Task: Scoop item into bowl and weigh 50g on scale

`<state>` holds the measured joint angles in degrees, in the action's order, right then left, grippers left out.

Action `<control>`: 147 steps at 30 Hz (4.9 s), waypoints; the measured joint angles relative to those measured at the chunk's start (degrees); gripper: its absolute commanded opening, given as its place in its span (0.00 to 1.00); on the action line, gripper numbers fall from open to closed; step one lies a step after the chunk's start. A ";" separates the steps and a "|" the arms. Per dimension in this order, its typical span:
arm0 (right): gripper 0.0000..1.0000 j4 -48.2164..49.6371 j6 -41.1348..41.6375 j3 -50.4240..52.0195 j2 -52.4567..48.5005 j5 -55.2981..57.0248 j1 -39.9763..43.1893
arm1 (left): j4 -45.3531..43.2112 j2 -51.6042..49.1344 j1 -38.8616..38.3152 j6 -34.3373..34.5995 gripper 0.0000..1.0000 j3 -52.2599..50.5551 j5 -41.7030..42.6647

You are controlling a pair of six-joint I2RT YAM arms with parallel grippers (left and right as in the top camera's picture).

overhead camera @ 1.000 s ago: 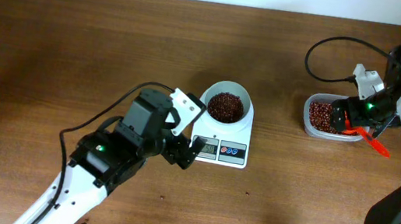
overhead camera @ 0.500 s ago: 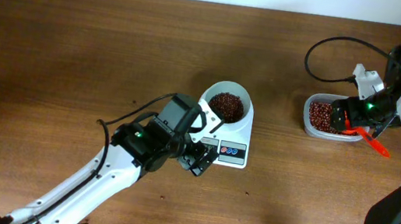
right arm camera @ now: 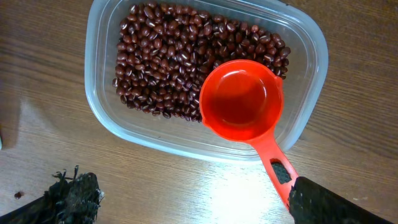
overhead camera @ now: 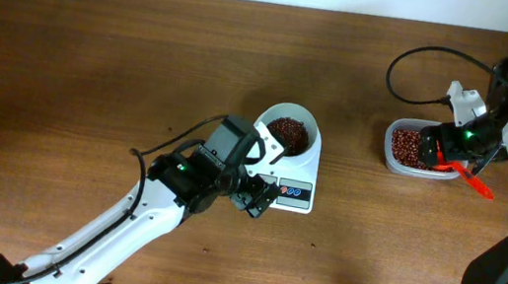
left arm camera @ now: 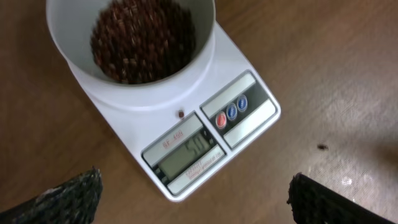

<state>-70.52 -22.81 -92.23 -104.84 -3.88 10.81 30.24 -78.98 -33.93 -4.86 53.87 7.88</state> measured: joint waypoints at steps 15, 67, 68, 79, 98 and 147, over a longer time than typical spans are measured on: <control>0.99 -0.07 0.00 -0.04 0.00 0.02 0.00 | -42.12 34.60 16.26 1.64 0.99 -33.48 -0.20; 0.99 -0.15 -0.11 -0.09 0.00 0.02 0.00 | -26.16 78.18 34.12 5.70 0.99 -53.18 -2.36; 0.99 -0.15 -0.11 -0.09 0.00 0.02 0.00 | -26.16 78.18 34.12 5.70 0.99 -53.18 -2.36; 0.99 -0.15 -0.13 -0.09 0.00 0.02 0.00 | -26.16 78.18 34.14 5.70 0.99 -53.18 -2.36; 0.99 -0.15 -0.09 -0.09 0.00 0.02 0.00 | -26.18 78.18 34.12 5.70 0.99 -53.18 -2.36; 0.99 88.37 5.90 66.27 65.31 -9.79 0.02 | -26.18 78.20 34.14 5.68 0.99 -53.18 -2.38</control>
<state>17.85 -16.91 -25.96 -39.53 -13.67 10.83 4.05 -0.78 0.21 0.82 0.69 5.50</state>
